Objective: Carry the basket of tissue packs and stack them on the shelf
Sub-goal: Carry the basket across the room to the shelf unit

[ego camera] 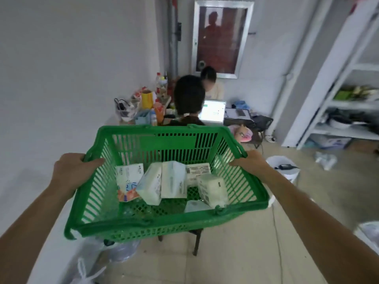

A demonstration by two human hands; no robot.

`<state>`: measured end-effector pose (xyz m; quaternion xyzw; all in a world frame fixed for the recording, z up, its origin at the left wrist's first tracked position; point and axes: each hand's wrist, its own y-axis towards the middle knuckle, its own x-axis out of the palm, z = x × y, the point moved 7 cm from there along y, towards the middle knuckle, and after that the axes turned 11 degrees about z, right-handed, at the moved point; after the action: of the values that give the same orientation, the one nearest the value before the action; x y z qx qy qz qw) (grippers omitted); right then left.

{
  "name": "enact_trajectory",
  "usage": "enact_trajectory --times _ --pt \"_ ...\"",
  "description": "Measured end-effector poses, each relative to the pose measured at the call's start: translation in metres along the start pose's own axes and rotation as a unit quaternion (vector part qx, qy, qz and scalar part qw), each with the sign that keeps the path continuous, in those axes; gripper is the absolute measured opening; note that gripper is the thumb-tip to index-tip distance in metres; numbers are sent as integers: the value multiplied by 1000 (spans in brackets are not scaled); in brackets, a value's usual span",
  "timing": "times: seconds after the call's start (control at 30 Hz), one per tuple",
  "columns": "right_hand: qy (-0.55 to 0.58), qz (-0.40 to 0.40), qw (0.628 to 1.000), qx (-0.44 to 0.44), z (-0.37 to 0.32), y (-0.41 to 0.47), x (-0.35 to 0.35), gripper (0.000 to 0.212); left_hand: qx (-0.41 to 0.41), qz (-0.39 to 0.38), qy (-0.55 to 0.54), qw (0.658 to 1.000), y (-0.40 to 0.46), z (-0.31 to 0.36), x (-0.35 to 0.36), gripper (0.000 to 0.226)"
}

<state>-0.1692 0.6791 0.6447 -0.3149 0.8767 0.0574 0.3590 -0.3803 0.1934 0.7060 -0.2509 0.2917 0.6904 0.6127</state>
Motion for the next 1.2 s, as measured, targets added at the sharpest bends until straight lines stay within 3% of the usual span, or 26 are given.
enact_trajectory --times 0.17,0.33,0.63,0.73,0.87,1.03,1.2 --pt "1 76 992 97 116 -21 -100 27 77 -100 -15 992 -42 83 112 33" --pt "-5 118 977 178 238 -46 -177 35 109 -163 -5 981 -107 141 221 34" --pt "-7 173 934 312 438 -99 -258 24 176 -273 17 946 -261 227 395 24" --pt "2 196 916 350 491 -116 -268 25 200 -293 28 934 -296 232 441 31" --pt "16 219 883 415 548 -129 -267 26 224 -307 49 924 -333 227 487 23" --pt "17 208 854 476 601 -115 -257 31 253 -310 105 910 -328 225 561 33" --pt "29 222 842 490 611 -74 -269 31 290 -324 91 896 -318 283 613 31"
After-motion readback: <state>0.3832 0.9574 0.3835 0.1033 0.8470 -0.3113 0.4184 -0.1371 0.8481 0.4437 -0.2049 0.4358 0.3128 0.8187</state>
